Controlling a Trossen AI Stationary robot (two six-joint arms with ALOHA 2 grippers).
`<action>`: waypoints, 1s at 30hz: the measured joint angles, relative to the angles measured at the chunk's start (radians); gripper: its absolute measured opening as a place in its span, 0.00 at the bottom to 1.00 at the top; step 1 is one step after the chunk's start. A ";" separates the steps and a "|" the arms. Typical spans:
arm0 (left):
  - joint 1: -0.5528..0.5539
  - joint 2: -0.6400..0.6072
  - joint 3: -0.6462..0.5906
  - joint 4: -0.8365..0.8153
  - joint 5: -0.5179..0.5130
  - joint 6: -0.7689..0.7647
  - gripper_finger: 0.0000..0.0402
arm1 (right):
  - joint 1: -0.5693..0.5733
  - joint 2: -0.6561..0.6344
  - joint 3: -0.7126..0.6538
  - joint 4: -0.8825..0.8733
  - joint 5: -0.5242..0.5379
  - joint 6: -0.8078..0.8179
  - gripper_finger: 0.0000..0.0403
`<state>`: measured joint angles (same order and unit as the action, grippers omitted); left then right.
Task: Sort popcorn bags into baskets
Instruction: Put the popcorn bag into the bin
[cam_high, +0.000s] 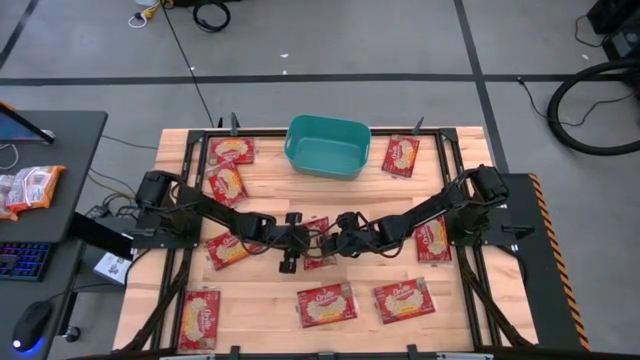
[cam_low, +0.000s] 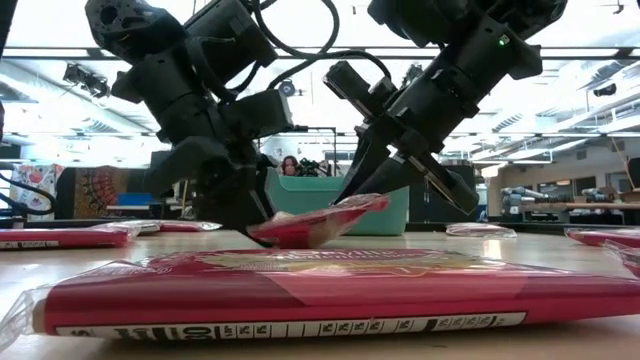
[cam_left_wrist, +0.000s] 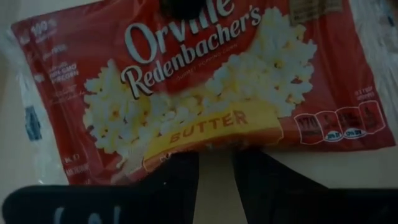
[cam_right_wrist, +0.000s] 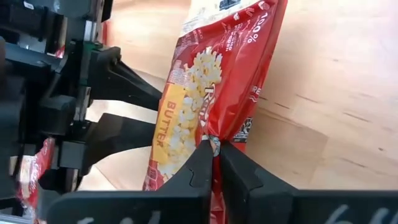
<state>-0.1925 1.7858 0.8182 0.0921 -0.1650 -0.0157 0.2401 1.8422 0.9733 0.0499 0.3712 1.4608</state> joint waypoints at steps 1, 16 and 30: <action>0.000 -0.012 0.001 -0.022 0.000 -0.017 0.26 | 0.000 -0.008 0.000 -0.005 0.002 0.000 0.04; 0.088 -0.442 0.002 -0.654 -0.207 0.051 0.19 | -0.104 -0.095 0.612 -0.899 0.126 -0.128 0.04; 0.482 -0.715 0.001 -0.677 -0.119 0.159 0.19 | -0.470 -0.044 0.740 -1.206 0.247 -0.266 0.04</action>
<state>0.2896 1.0708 0.8188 -0.5845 -0.2837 0.1429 -0.2299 1.7977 1.7138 -1.1563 0.6178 1.1945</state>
